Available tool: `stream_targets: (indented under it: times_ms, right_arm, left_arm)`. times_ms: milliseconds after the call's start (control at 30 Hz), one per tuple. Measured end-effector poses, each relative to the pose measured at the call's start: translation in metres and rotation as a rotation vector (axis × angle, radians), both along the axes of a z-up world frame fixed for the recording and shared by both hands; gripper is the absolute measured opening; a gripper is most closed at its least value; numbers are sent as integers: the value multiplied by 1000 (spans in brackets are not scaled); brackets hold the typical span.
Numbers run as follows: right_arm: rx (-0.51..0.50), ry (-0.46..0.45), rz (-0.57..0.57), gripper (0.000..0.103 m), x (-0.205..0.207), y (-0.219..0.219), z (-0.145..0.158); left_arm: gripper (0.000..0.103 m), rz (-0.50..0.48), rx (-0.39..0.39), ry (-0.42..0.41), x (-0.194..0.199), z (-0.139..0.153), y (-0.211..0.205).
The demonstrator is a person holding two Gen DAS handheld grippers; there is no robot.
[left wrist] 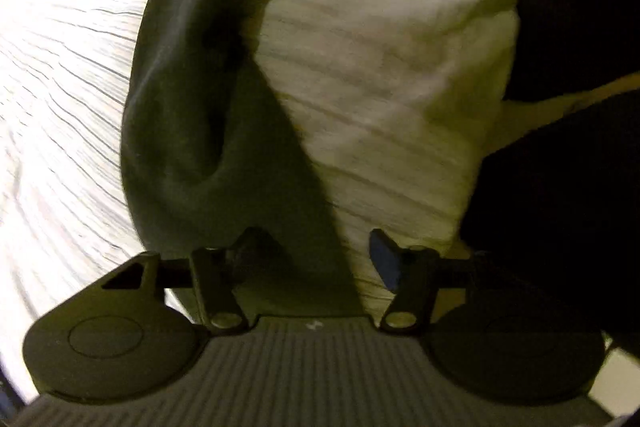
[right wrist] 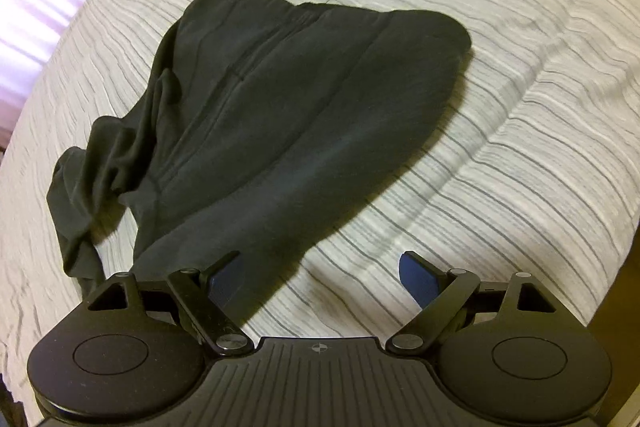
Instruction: Fold clothes
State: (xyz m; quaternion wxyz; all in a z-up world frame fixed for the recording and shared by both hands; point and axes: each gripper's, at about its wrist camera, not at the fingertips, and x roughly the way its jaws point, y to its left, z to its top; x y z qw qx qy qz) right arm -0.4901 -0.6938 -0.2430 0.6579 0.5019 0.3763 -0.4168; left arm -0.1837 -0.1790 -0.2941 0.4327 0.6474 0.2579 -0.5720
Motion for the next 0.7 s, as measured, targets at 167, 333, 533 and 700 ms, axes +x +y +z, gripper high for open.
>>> stream_targets:
  times_ms: [167, 333, 533, 700]
  right_arm:
    - [-22, -6, 11, 87, 2, -4, 1]
    - [-38, -39, -56, 87, -14, -14, -7]
    - [-55, -96, -159, 87, -38, -30, -26]
    - [-117, -194, -253, 87, -63, -51, -38]
  left_arm:
    - [7, 67, -114, -69, 49, 47, 14]
    - [7, 169, -89, -57, 113, 75, 25]
    - [6, 97, -32, -53, 107, 68, 4]
    - [7, 62, 22, -55, 102, 77, 11]
